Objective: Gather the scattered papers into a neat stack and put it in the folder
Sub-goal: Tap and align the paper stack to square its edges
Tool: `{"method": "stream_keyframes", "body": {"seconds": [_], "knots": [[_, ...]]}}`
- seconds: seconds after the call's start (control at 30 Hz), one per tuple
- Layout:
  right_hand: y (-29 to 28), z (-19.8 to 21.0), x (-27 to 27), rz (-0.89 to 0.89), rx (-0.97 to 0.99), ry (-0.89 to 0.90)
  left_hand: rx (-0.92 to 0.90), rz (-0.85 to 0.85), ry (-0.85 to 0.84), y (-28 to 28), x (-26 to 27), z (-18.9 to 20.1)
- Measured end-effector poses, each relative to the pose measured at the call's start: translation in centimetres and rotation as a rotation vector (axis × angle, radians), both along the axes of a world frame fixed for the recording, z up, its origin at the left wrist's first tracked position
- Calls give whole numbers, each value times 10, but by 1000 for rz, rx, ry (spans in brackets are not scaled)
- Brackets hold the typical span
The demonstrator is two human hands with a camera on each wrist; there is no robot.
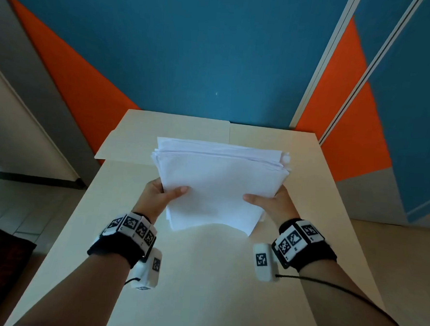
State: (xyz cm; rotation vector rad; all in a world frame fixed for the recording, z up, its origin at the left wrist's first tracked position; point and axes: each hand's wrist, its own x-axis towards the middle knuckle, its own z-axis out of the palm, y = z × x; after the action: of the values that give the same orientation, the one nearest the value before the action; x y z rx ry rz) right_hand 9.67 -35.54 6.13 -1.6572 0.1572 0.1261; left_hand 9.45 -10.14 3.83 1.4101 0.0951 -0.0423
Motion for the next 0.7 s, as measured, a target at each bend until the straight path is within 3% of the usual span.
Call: {"method": "stream_keyframes", "body": {"seconds": [0.13,0.37,0.53,0.7], "knots": [[-3,-9,1,29,4,44,-90,50,34,-3,6,-5],[0,-41,-9,-21,46,88,-96,-101,64,0,6,-6],[-9,-45,-19,-108,257,74,-153,-56,64,2,6,-10],[-23,-68,-20,-201,-130,15,-151,-124,60,-1,4,-5]]}}
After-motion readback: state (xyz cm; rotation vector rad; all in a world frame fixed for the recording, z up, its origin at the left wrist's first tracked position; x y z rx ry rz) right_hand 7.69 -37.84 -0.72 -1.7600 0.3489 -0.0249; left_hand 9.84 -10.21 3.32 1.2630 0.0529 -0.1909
